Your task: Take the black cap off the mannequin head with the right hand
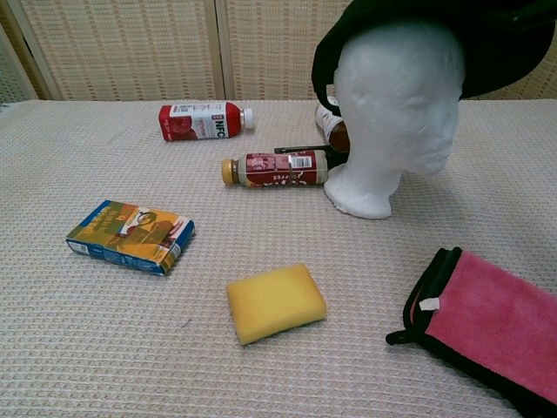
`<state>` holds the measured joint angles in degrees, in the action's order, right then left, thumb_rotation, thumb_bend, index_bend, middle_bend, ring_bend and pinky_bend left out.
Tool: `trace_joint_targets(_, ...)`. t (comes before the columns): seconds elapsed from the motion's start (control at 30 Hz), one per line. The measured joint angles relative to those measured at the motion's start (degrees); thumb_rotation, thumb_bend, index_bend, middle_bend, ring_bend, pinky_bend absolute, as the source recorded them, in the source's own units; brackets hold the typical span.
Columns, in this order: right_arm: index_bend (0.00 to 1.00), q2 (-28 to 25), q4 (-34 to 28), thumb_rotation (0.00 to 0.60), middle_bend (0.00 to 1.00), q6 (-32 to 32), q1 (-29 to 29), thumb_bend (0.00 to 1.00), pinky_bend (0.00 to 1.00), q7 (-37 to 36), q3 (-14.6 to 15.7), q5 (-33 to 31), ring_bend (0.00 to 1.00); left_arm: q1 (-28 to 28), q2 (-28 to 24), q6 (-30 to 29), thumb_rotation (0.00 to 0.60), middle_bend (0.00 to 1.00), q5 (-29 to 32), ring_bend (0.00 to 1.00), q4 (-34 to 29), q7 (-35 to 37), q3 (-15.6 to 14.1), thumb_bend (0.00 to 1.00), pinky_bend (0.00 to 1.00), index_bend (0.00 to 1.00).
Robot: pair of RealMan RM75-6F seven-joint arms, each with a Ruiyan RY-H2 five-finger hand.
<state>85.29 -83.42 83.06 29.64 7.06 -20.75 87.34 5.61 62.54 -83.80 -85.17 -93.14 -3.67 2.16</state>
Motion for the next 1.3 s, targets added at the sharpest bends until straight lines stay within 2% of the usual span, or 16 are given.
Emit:
trace_joint_targets(0.43,0.76,-2.4,1.3,0.6,0.67,-3.7,6.7,0.59,1.0,4.8,-4.4,-1.9,0.91,0.1,0.1,0.4,0.6,0.15,0.6,0.14,0.1,0.1,0.0,0.08,0.17,0.16)
trace_joint_targets(0.63,0.77,-3.7,5.0,0.6,0.67,-5.8,8.1,0.59,1.0,6.2,-5.5,-4.8,0.91,0.3,0.3,0.6,0.6,0.15,0.5,0.14,0.4,0.4,0.1,0.08,0.17,0.16)
trace_joint_targets(0.83,0.77,-7.8,9.2,0.6,0.67,-6.8,7.1,0.6,1.0,4.7,-5.6,-7.3,0.91,0.7,0.5,1.0,0.6,0.15,0.5,0.14,0.3,0.1,0.3,0.08,0.17,0.16)
trace_joint_targets(0.93,0.77,-9.9,9.8,0.6,0.67,-7.2,5.8,0.59,1.0,2.6,-4.8,-7.8,0.91,0.9,0.6,0.9,0.6,0.15,0.1,0.14,-0.1,-0.4,0.2,0.08,0.17,0.15)
trace_joint_targets(1.03,0.77,-11.7,9.8,0.6,0.67,-7.4,3.9,0.59,1.0,0.7,-2.5,-7.5,0.91,0.9,0.7,0.8,0.6,0.15,0.0,0.14,-0.5,-0.8,0.2,0.08,0.17,0.15)
trace_joint_targets(1.3,0.77,-15.4,8.6,0.6,0.67,-5.8,-2.3,0.59,1.0,-3.9,5.7,-3.1,0.91,0.6,0.1,0.4,0.6,0.15,-0.3,0.14,-1.7,-1.6,-0.2,0.08,0.17,0.15)
